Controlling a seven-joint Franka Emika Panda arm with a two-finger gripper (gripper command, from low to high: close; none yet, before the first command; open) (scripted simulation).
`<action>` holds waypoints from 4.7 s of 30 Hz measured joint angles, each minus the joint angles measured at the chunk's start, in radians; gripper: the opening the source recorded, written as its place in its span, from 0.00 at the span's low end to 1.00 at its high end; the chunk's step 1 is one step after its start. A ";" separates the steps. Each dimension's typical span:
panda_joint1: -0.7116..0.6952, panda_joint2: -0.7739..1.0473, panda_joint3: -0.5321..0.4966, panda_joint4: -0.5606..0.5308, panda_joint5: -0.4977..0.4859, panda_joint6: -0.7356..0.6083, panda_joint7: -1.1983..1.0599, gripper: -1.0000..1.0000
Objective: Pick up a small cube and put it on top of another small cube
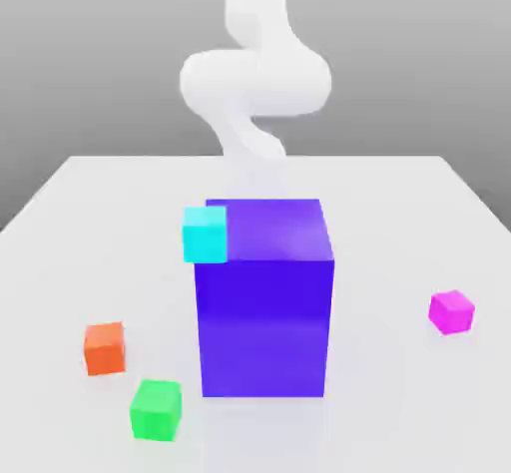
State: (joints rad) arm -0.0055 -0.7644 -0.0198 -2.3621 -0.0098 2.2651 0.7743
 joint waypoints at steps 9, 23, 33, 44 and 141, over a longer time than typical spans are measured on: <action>-0.028 0.191 -0.081 -0.279 -0.046 -0.083 -0.106 0.50; -0.028 0.223 -0.091 -0.294 -0.053 -0.147 -0.137 0.00; 0.211 0.064 -0.042 -0.345 0.053 -0.214 -0.391 0.00; 0.481 -0.011 0.023 -0.435 0.124 -0.172 -0.644 0.00; 1.229 0.602 -0.217 -0.443 0.083 0.414 -2.332 1.00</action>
State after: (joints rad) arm 1.2231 -0.1626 -0.2369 -2.8048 0.0730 2.6789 -1.5582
